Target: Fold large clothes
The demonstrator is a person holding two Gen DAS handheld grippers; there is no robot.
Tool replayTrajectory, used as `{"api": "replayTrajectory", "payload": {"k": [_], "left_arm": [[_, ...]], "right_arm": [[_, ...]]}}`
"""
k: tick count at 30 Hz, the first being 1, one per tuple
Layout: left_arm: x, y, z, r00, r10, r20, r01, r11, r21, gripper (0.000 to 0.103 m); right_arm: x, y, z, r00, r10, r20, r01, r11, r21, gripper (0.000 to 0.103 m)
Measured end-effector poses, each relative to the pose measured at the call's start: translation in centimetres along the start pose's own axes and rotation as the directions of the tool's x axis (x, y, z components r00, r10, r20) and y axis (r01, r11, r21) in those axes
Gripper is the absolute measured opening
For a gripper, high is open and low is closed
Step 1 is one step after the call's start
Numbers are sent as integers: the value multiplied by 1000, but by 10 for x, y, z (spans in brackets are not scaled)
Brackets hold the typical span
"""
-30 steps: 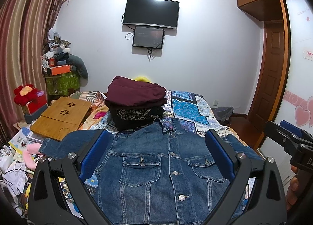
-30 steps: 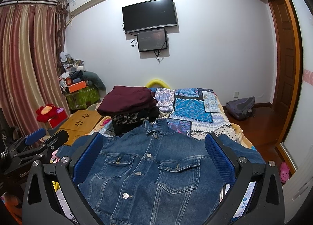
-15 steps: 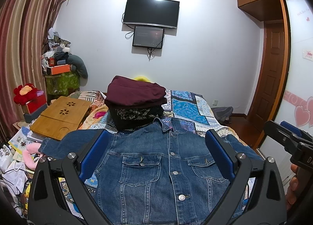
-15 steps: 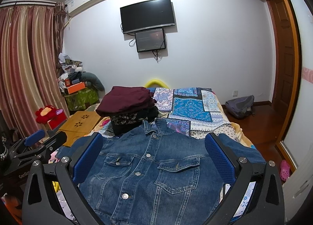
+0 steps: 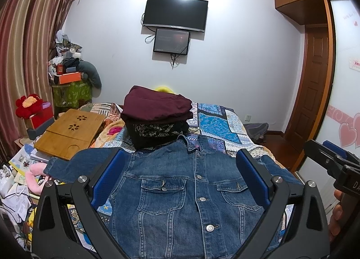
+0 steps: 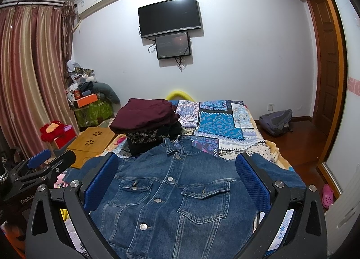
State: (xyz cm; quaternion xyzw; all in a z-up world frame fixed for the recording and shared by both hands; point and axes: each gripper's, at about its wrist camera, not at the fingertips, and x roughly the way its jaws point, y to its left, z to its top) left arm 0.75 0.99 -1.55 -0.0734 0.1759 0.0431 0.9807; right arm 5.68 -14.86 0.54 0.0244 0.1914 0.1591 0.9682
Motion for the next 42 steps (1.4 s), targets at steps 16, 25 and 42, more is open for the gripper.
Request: {"api": "replayTrajectory", "payload": {"k": [16,25,42], "left_arm": [[50,40,-7,997,49,-57,-51,998,-34,99],[106,114,-14,967,216,-138,-228,970,-82,99],[190,327,-82,804,320,-501,-537,752,-383,85]], "right_arm": [[42,5,-3,996,-6,-91,7,1000,4,103],[99,6,-16,978,-44,-206,41,999,-16,103],[193,-16,-30,909,-96,-406,94,995,-24,103]]}}
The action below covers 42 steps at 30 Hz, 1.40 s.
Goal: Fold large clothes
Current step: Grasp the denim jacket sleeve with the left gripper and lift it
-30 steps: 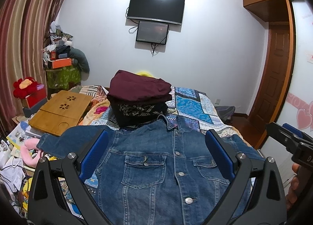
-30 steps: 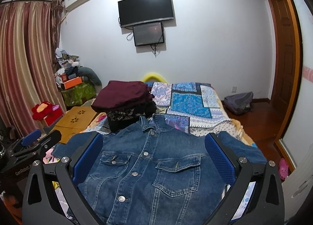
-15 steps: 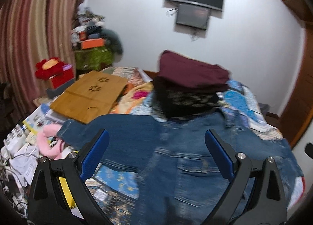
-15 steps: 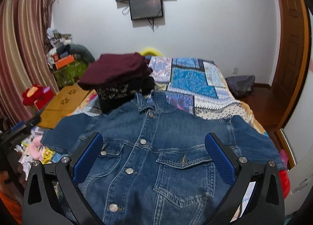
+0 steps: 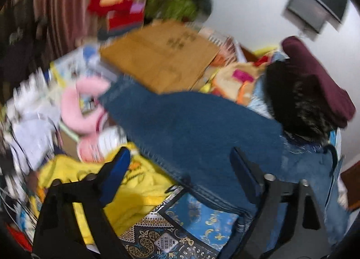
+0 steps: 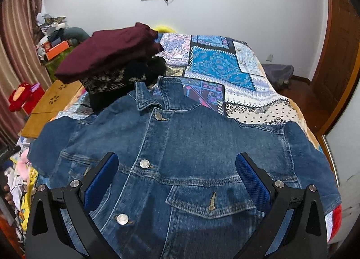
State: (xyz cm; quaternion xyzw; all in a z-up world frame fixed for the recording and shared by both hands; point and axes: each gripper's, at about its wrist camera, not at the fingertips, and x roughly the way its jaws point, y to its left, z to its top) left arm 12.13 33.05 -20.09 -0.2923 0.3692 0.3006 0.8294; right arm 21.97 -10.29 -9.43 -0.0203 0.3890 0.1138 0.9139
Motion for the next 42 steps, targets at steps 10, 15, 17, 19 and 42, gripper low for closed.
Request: {"api": "replayTrajectory", "payload": {"k": [10,15,17,19,42], "left_arm": [[77,55,-12,951,-214,-223,131,933,-336,66],[94,57,-13,961,-165,-220,84,938,-336,48],[92,52,-10,974,-127,-189,67,954,-292,42],[87,45,-5,983,-81,-164,40,970,-240,25],[-86,-168,20,932,-321,166,265,920,289,8]], "right_arm": [[17,7,1,999,27,-34,-27,1000,1,103],[13,9,1,999,29,-32,-30,1000,-8,103],[12,9,3,999,27,-24,-27,1000,-11,103],[7,8,4,1000,20,-12,-21,1000,-13,103],[-38,-19,2,995,10,103,-6,999,-43,103]]}}
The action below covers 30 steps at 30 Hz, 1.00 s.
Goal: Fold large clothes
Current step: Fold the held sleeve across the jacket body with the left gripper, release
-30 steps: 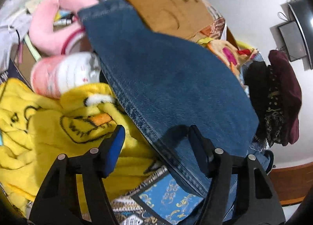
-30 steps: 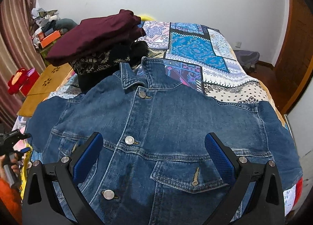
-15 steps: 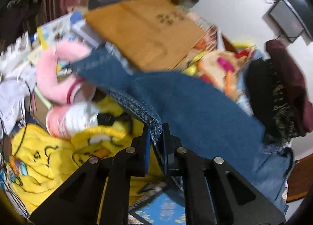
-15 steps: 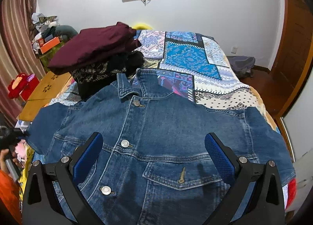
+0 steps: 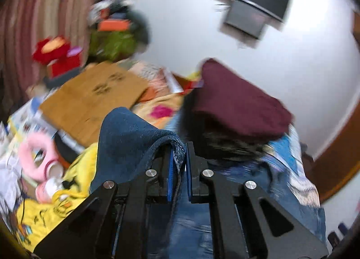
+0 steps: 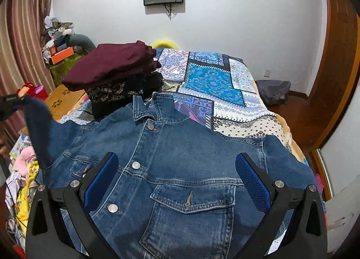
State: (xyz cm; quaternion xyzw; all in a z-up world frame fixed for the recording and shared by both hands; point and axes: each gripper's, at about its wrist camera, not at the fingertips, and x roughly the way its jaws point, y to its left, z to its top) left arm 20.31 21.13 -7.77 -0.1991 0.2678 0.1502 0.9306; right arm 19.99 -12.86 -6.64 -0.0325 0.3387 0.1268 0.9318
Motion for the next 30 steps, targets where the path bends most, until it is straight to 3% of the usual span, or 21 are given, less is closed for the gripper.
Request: {"api": "replayTrajectory", "payload": {"k": [3,7,11,17,21,25,30], "left_arm": [[-4,-44,-12,998,-57,-8,57,994,94,8],[-1,-102,-40,987,-144,-70,156,961,227,8],[18,-139,-88,951,-217,-221,275,921,277,8],[47,-162,-154,888,-159,-432,322,885,336,8],[46,-168,-176,867,-117,-485,334,858,390,14],[30,-164,-182,871,-89,-482,327,839,435,40],[-3,-145,-155,927,-97,-363,273,838,473,61]], "right_arm": [[-2,-6,-2,1000,11,3,-11,1000,12,103],[-3,-18,-5,1000,30,-7,-30,999,46,103],[-8,-33,-9,999,43,-1,-42,993,108,103],[-9,-43,-16,1000,12,-22,-9,993,115,103],[-5,-44,-22,999,3,-44,1,996,90,103],[-2,-36,-23,999,-14,-49,16,999,39,103],[1,-15,-16,999,-16,-35,14,999,-46,103]]}}
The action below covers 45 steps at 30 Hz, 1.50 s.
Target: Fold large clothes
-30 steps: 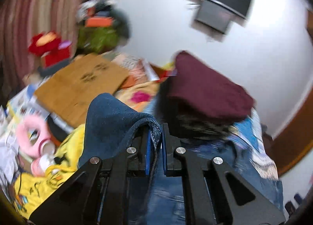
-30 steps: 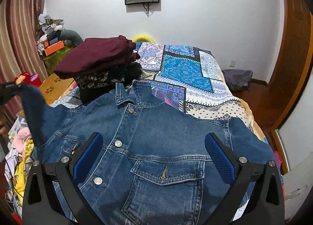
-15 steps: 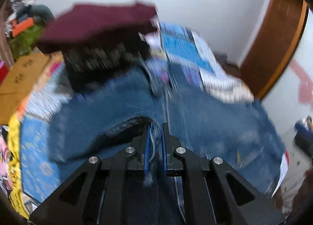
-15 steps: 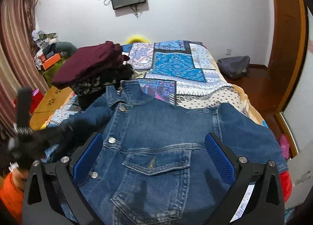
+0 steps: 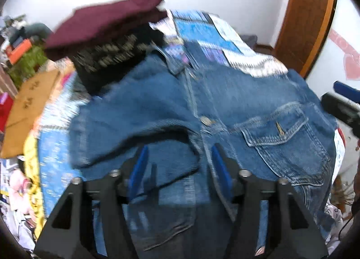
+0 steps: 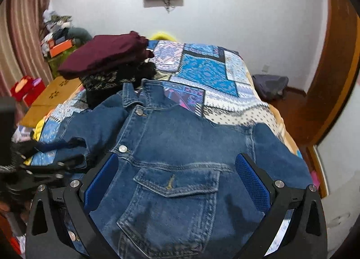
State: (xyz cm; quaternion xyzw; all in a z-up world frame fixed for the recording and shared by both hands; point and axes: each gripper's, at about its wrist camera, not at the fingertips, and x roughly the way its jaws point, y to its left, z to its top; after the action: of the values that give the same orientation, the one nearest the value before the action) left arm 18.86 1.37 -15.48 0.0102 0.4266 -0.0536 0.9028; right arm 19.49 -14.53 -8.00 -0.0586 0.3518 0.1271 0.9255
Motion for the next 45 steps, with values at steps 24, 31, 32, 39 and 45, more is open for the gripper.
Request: {"api": "replayTrajectory", "payload": {"k": [24,31,32,39,45], "left_arm": [[-53,177,-51,963,265,43,-238,916,-323,70],[-37,192,-63,970,243,0,-227,906,-358,70],[-35,194,-64,971,239,-3,-224,904,-363,70],[-26,199,-65,975,221,-22,-212,899,-383,70],[-25,194,-64,973,227,-29,-222,904,-366,70]], "right_arm": [[95,186,28,945,237,-227,-303,893,-332,103],[135,230,14,936,153,-318,-303,810,-503,100],[140,233,12,935,139,-327,-301,798,-521,99],[169,254,-3,915,78,-395,-323,728,-604,83],[177,258,-4,922,81,-378,-317,720,-617,57]]}}
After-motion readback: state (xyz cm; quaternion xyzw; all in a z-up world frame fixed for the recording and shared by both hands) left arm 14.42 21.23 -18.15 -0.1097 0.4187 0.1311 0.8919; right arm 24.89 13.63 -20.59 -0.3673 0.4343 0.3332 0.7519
